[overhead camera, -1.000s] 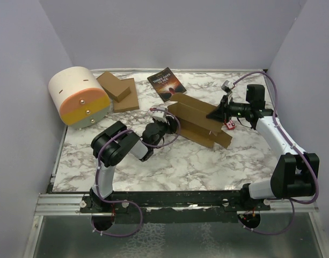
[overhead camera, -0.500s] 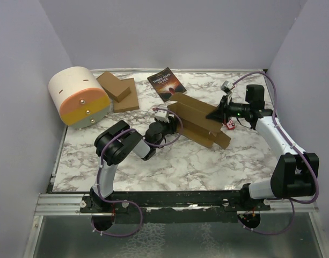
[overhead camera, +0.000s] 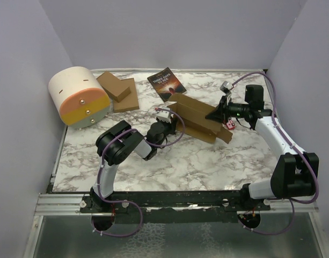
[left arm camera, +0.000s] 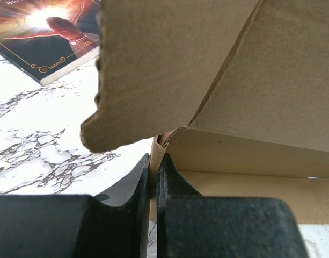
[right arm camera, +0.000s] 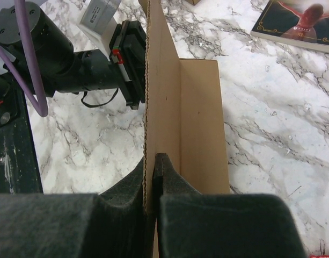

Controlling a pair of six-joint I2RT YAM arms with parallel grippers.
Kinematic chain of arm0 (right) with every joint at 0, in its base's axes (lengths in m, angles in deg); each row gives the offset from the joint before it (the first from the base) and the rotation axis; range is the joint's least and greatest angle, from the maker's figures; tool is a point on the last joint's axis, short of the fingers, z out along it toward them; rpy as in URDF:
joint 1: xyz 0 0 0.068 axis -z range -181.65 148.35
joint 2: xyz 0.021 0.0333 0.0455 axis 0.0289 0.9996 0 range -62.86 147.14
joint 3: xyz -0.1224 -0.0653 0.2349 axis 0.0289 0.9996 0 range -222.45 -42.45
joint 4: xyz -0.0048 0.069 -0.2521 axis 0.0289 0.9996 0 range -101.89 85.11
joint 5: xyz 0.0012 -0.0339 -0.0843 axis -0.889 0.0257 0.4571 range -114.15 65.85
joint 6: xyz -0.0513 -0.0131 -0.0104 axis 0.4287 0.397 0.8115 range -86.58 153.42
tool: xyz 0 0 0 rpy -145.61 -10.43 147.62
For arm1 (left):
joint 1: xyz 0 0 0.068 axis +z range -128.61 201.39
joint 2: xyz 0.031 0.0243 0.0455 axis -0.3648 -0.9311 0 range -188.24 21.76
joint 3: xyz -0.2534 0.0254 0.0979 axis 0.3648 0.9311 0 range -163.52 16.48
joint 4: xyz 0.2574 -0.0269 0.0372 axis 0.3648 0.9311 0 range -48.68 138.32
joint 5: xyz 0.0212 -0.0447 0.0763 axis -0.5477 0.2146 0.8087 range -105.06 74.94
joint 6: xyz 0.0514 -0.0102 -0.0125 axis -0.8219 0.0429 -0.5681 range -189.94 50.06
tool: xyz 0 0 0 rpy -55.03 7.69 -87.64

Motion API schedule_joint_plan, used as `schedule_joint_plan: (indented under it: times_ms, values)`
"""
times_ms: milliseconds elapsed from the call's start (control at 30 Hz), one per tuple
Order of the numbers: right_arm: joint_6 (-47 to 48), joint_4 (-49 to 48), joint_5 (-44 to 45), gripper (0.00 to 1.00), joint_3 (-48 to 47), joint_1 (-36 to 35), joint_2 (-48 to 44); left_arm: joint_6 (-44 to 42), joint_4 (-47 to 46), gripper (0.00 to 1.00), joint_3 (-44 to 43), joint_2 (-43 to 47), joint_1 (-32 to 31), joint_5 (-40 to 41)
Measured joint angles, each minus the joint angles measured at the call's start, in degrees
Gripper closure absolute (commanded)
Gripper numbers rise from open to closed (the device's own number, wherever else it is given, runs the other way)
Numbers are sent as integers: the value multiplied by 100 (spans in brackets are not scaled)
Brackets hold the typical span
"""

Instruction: Fold the paper box

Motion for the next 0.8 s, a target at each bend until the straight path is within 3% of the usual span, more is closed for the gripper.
schedule_joint_plan:
  times_ms: [200,500,700,800]
  values:
    - [0,0,-2,97,4,0,0,-107,15,83,0,0,0,2]
    - [0,2,-2,97,4,0,0,-341,186,70,0,26,2,208]
    - [0,2,-2,97,4,0,0,-420,229,72,0,24,2,232]
    - [0,2,-2,97,4,0,0,-468,203,89,0,24,2,229]
